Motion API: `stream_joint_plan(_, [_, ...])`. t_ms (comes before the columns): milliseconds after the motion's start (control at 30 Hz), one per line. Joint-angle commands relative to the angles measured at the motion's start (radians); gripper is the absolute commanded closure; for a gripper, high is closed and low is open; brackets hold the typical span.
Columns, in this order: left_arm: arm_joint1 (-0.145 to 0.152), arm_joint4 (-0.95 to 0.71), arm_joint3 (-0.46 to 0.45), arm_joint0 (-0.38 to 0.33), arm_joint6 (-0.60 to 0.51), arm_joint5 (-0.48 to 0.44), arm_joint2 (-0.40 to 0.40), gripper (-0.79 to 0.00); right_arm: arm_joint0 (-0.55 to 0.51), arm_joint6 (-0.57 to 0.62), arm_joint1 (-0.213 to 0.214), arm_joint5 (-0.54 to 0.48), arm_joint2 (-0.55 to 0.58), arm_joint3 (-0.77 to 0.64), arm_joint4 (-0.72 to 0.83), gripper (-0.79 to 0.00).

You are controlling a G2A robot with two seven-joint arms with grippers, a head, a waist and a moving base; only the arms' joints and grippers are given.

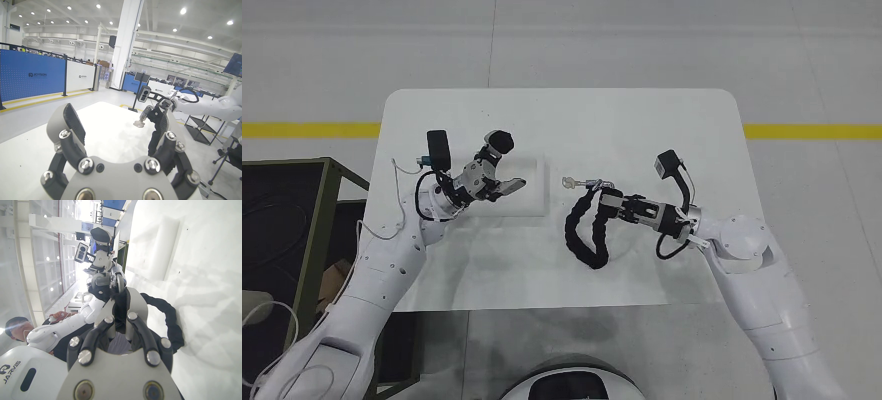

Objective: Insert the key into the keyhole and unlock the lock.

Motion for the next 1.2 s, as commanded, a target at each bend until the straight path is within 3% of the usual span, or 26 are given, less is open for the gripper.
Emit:
stream_joint_plan(0, [-0.001,-0.069,-0.026,0.047,-0.020,0.000,-0.010,-0.785,-0.052,-0.028,-0.002,-0.012,0.008,-0.025,0.056,0.000])
stream_joint_plan(67, [-0.001,-0.255,0.004,0.057,-0.150,0.000,-0.015,-0.785,-0.046,-0.024,-0.005,-0.019,0.010,-0.020,0.109,0.000])
stream_joint_plan(133, [-0.008,-0.561,0.036,0.039,-0.363,0.000,0.003,-0.785,-0.022,-0.011,-0.009,-0.029,0.007,0.000,0.140,0.000])
stream_joint_plan(200, [-0.006,-0.885,0.047,0.010,-0.658,0.035,0.036,-0.785,0.012,0.025,-0.013,-0.043,-0.002,0.026,0.171,0.000])
stream_joint_plan(267, [0.003,-1.213,0.015,-0.013,-0.981,0.148,0.047,-0.785,0.051,0.050,-0.015,-0.053,-0.011,0.047,0.156,0.000])
stream_joint_plan(333, [0.016,-1.527,-0.033,-0.026,-1.260,0.260,0.006,-0.785,0.086,0.071,-0.019,-0.054,-0.023,0.068,0.161,0.000])
stream_joint_plan(400, [0.029,-1.731,-0.050,-0.025,-1.494,0.366,-0.047,-0.785,0.124,0.086,-0.021,-0.060,-0.030,0.086,0.145,0.000])
stream_joint_plan(500, [0.038,-1.842,-0.058,-0.025,-1.732,0.451,-0.097,-0.785,0.164,0.097,-0.024,-0.063,-0.037,0.097,0.116,0.000])
stream_joint_plan(633, [0.031,-1.952,-0.052,-0.022,-1.930,0.514,-0.123,-0.628,0.200,0.122,-0.028,-0.050,-0.047,0.123,0.105,0.000])
stream_joint_plan(700, [0.024,-1.937,-0.034,-0.026,-1.980,0.520,-0.119,-0.634,0.216,0.138,-0.029,-0.048,-0.054,0.134,0.091,0.000])
stream_joint_plan(800, [0.011,-1.884,-0.022,-0.030,-1.993,0.488,-0.107,-0.582,0.230,0.161,-0.033,-0.040,-0.071,0.143,0.077,0.000])
stream_joint_plan(1033, [-0.025,-1.808,0.000,-0.032,-1.970,0.444,-0.086,-0.579,0.246,0.169,-0.045,-0.012,-0.112,0.170,0.062,0.000])
stream_joint_plan(1167, [-0.041,-1.827,0.010,-0.035,-1.996,0.464,-0.092,-0.459,0.255,0.168,-0.053,0.001,-0.128,0.183,0.057,0.000])
